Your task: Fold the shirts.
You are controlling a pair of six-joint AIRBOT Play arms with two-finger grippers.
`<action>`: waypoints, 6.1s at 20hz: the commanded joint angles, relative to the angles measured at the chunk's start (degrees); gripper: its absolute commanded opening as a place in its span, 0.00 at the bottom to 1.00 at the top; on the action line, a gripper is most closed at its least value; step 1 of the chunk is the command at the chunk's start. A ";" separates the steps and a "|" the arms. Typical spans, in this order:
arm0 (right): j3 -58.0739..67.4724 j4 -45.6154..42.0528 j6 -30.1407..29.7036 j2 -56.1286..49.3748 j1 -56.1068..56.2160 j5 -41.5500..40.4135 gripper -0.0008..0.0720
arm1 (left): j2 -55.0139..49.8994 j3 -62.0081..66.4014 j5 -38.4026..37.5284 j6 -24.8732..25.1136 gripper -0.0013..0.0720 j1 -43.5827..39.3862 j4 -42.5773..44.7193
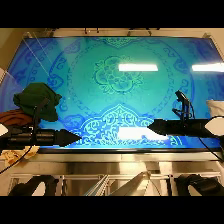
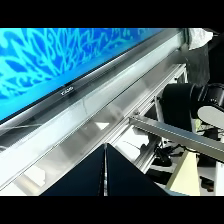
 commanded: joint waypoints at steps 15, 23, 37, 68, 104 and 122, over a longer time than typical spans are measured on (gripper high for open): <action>-0.04 0.02 0.04 -0.04 0.07 -0.02 0.04 | -17.49 29.70 8.31 -6.47 1.00 25.88 29.97; -0.04 0.02 0.02 -0.04 0.07 -0.22 0.04 | -45.44 41.66 19.71 -6.36 0.99 24.61 30.10; -0.04 0.00 0.00 -0.44 0.07 0.33 0.04 | -54.01 72.78 -7.89 -3.87 0.02 7.93 -7.85; 5.60 39.43 -41.62 -36.54 8.55 -4.76 0.67 | -48.52 38.69 11.15 -5.35 0.49 -2.49 28.41; 20.31 46.07 -43.10 -13.70 -20.22 2.25 0.04 | -18.45 48.37 -0.61 -0.22 0.06 6.27 3.63; 2.80 6.54 -23.87 -25.88 -34.93 12.92 0.89 | -63.98 62.73 -1.36 -3.98 0.99 1.90 13.62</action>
